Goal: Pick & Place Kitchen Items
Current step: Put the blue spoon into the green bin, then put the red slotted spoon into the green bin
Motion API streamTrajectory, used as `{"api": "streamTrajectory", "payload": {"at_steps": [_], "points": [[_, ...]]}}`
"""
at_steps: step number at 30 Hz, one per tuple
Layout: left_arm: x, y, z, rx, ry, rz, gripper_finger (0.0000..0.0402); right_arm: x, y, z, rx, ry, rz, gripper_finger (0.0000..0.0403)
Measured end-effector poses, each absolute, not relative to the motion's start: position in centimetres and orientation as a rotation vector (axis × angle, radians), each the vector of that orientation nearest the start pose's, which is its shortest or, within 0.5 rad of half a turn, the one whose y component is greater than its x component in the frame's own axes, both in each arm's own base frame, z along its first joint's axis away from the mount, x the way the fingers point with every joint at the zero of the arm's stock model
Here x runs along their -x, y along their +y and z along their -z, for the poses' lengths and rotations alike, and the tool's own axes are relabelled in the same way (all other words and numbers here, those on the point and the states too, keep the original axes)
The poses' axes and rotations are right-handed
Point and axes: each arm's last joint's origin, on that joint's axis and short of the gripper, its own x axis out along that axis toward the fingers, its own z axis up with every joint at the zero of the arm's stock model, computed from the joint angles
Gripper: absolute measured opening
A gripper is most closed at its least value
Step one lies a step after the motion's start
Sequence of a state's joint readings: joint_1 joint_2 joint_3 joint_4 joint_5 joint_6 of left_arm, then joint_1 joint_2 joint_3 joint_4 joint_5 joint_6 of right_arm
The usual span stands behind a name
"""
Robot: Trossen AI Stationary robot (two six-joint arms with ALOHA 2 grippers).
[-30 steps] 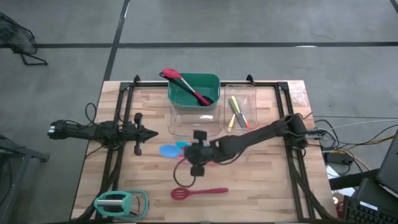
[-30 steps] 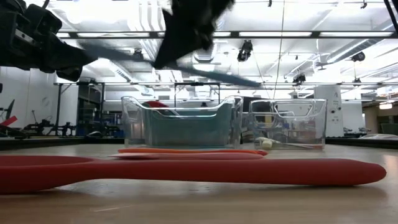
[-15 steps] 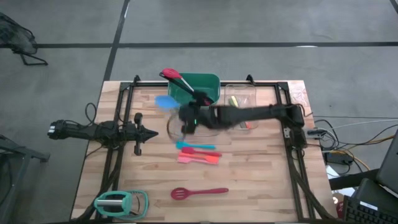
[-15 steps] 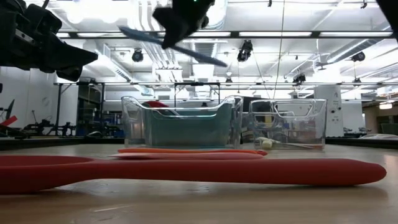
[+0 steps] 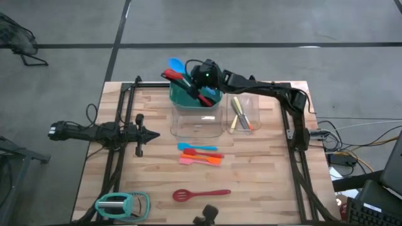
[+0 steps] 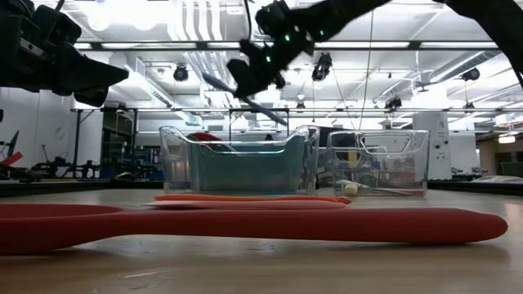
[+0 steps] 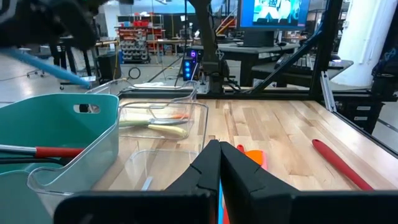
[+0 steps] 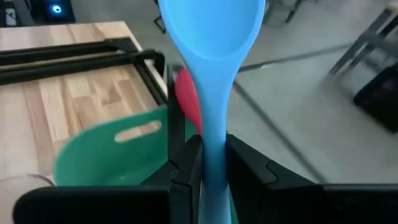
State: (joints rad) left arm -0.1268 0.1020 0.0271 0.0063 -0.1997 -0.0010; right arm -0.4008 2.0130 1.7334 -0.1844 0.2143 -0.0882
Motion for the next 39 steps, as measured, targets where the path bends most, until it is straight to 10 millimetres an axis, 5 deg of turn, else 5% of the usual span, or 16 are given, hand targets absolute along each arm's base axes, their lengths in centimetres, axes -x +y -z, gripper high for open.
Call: {"api": "streamTrajectory", "payload": {"at_steps": [6,17,39], "points": [[-10.2,-0.7,-16.5,-0.01,0.068,-0.073,0.001,-41.7,-21.1,-26.0,-0.05,0.507,0.618,0.0047],[-10.2,-0.7,-16.5,-0.01,0.067,-0.073,0.001,-41.0,-20.3,-22.4,-0.015,0.588,0.56,0.0062],[-10.2,-0.7,-16.5,-0.01,0.068,-0.073,0.001,-40.8,-19.8,-21.0,-0.06,0.586,0.465,0.0054]]}}
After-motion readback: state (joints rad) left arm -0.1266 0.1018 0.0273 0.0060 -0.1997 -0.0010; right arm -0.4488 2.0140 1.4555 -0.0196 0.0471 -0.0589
